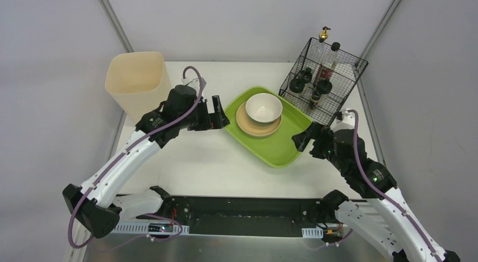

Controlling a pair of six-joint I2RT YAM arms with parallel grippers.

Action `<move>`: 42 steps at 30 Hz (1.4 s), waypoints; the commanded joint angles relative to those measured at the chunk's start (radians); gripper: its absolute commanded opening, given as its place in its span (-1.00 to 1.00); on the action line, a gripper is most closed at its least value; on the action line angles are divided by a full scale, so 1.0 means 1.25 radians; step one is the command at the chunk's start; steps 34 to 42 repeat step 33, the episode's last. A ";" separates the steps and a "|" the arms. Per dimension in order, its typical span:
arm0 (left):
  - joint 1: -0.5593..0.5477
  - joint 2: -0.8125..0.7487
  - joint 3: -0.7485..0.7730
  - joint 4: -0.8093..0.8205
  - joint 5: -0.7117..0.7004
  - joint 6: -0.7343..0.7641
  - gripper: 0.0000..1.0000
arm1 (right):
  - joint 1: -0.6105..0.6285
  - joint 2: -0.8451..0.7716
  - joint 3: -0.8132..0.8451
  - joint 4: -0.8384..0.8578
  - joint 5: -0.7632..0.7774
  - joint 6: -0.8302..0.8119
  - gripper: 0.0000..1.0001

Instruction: Clear the kitchen counter

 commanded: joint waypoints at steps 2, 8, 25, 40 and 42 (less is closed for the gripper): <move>-0.006 -0.126 -0.034 -0.074 -0.018 0.083 0.98 | 0.004 0.001 0.037 0.057 0.043 -0.060 0.99; -0.006 -0.209 -0.062 -0.093 -0.071 0.133 0.98 | 0.004 0.027 0.025 0.123 0.045 -0.099 0.99; -0.006 -0.375 -0.139 -0.112 -0.198 0.227 0.98 | 0.004 -0.031 -0.092 0.317 0.084 -0.086 0.99; -0.004 -0.388 -0.155 -0.108 -0.206 0.243 0.98 | 0.004 -0.048 -0.126 0.333 0.057 -0.084 0.99; -0.004 -0.388 -0.155 -0.108 -0.206 0.243 0.98 | 0.004 -0.048 -0.126 0.333 0.057 -0.084 0.99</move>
